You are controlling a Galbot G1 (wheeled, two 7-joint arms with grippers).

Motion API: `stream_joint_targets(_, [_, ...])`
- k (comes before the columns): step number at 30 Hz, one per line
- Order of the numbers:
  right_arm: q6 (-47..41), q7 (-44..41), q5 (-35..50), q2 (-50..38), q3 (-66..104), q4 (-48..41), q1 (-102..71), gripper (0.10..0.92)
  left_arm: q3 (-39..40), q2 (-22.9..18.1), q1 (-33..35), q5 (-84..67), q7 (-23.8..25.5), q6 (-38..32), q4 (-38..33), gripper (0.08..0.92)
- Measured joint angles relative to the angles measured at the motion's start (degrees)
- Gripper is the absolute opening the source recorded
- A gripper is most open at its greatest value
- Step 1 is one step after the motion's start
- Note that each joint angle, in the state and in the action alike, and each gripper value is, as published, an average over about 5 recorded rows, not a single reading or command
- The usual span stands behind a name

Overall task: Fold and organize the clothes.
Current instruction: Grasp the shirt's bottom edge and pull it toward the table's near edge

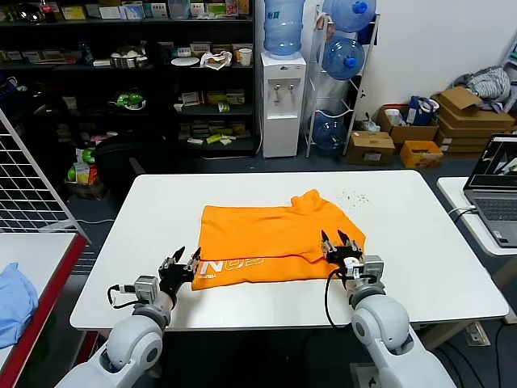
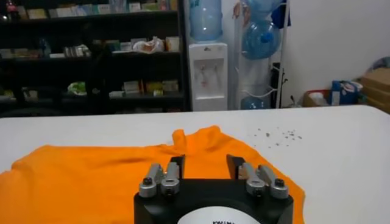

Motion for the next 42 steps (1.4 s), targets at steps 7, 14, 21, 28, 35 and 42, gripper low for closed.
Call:
stream_joint_targets(7, [1.48, -1.87, 0.69, -2.46, 3.10, 1.57, -4.29, 0.874, -2.01, 0.87, 3.57, -0.07, 0.85, 0.01, -2.09, 0.783])
stream_joint_targets(14, [-0.22, -2.48, 4.67, -5.79, 6.99, 3.00, -9.13, 0.920, -2.95, 0.59, 7.66, -1.21, 0.67, 0.29, -3.27, 0.916])
stream_joint_targets(21, [-4.20, -3.31, 10.50, -8.16, 9.29, 2.91, -10.79, 0.921, -2.47, -0.51, 8.46, -4.20, -0.59, 1.66, -3.52, 0.921])
stream_joint_targets(28, [-6.98, -3.57, 14.32, -8.72, 9.57, 1.55, -10.44, 0.921, -2.17, -0.84, 7.85, -6.02, -1.02, 2.49, -2.59, 0.921])
stream_joint_targets(35, [-7.99, -3.73, 16.10, -9.36, 9.78, 0.26, -9.68, 0.842, -1.46, -1.09, 6.91, -6.50, -1.28, 2.86, -1.62, 0.912])
stream_joint_targets(42, [-8.36, -3.95, 16.89, -9.62, 10.06, -0.04, -9.72, 0.644, -0.21, -1.80, 5.87, -6.47, -1.49, 2.92, -0.96, 0.745])
